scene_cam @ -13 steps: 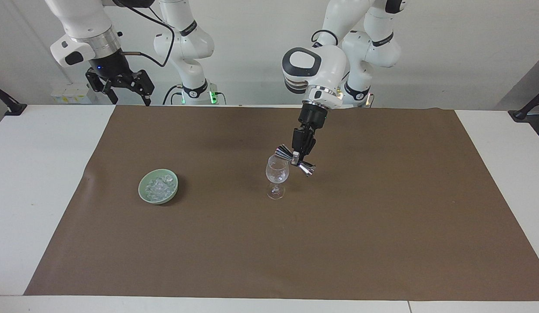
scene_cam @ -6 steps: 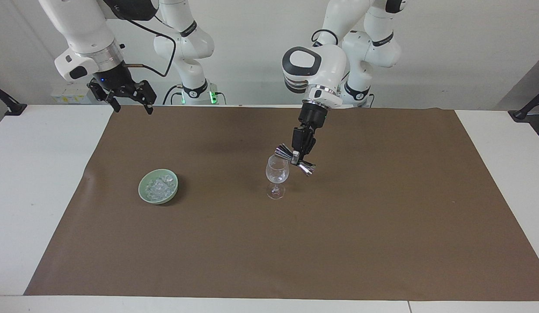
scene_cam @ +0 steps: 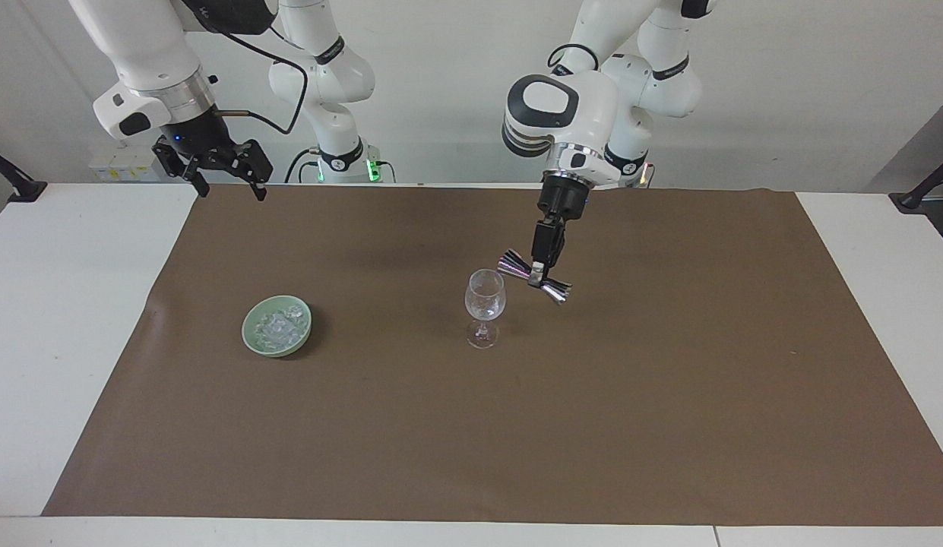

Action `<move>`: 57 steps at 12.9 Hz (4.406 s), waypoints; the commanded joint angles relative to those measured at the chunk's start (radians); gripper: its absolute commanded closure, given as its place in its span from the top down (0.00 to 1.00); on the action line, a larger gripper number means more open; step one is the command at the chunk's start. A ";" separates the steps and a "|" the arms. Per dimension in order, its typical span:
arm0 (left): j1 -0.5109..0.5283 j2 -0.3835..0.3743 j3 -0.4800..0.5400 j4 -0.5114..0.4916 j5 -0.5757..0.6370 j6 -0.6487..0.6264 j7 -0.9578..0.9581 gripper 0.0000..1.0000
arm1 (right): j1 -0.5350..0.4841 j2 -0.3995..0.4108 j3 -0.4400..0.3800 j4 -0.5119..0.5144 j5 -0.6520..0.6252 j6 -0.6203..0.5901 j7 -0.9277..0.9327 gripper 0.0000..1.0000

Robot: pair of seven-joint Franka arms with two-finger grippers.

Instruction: Pour wine and add ice with both arms

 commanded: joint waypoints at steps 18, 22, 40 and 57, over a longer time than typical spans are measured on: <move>0.481 -0.365 0.155 -0.487 -0.207 -0.527 -0.472 0.00 | -0.017 0.147 -0.030 -0.505 0.022 0.763 -0.436 1.00; 0.488 -0.350 0.253 -0.536 -0.207 -0.647 -0.519 0.00 | -0.018 0.185 -0.030 -0.533 0.022 0.840 -0.432 1.00; 0.740 0.032 0.252 -0.386 -0.207 -0.940 -0.689 0.00 | -0.005 0.213 -0.027 -0.554 0.073 0.897 -0.424 0.79; 0.789 0.160 0.241 -0.360 -0.282 -1.088 -0.759 0.00 | -0.005 0.219 -0.027 -0.565 0.076 0.917 -0.422 0.34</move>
